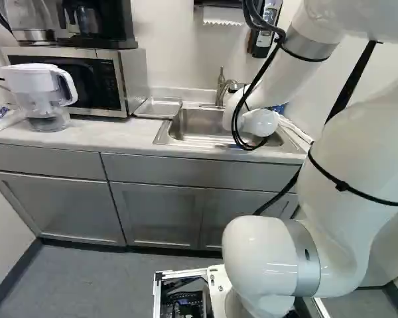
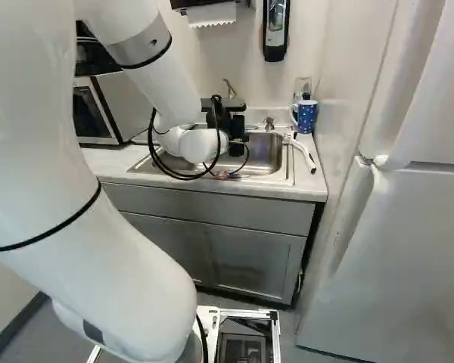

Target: Rinse the cup and place it in the tray

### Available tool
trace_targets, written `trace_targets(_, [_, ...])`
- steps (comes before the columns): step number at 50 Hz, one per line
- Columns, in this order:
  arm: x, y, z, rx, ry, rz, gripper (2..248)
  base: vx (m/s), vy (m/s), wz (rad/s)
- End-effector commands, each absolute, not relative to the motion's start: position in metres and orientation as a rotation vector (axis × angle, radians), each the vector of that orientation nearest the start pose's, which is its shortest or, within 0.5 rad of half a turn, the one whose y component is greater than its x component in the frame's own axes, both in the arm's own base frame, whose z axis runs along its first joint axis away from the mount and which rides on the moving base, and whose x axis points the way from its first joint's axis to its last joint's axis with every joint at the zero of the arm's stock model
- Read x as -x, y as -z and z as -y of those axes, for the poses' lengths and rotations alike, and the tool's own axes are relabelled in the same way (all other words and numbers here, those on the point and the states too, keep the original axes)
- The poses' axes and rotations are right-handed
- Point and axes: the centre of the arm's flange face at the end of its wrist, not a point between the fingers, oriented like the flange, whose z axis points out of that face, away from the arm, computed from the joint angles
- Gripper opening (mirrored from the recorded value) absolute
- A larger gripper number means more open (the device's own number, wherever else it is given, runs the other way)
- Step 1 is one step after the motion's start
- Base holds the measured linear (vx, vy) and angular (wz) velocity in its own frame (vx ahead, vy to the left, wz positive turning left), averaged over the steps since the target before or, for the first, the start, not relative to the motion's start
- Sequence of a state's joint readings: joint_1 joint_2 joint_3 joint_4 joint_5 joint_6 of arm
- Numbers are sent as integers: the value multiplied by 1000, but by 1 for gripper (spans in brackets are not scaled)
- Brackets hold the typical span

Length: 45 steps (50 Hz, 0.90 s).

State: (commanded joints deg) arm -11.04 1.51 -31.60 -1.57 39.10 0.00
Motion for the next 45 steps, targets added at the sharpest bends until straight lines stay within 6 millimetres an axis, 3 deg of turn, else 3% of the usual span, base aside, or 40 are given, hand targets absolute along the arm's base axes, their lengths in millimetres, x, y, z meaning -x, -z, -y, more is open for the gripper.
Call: trace_targets(45, [-426,-451,82,2625,1911,-209,122,0,0,0])
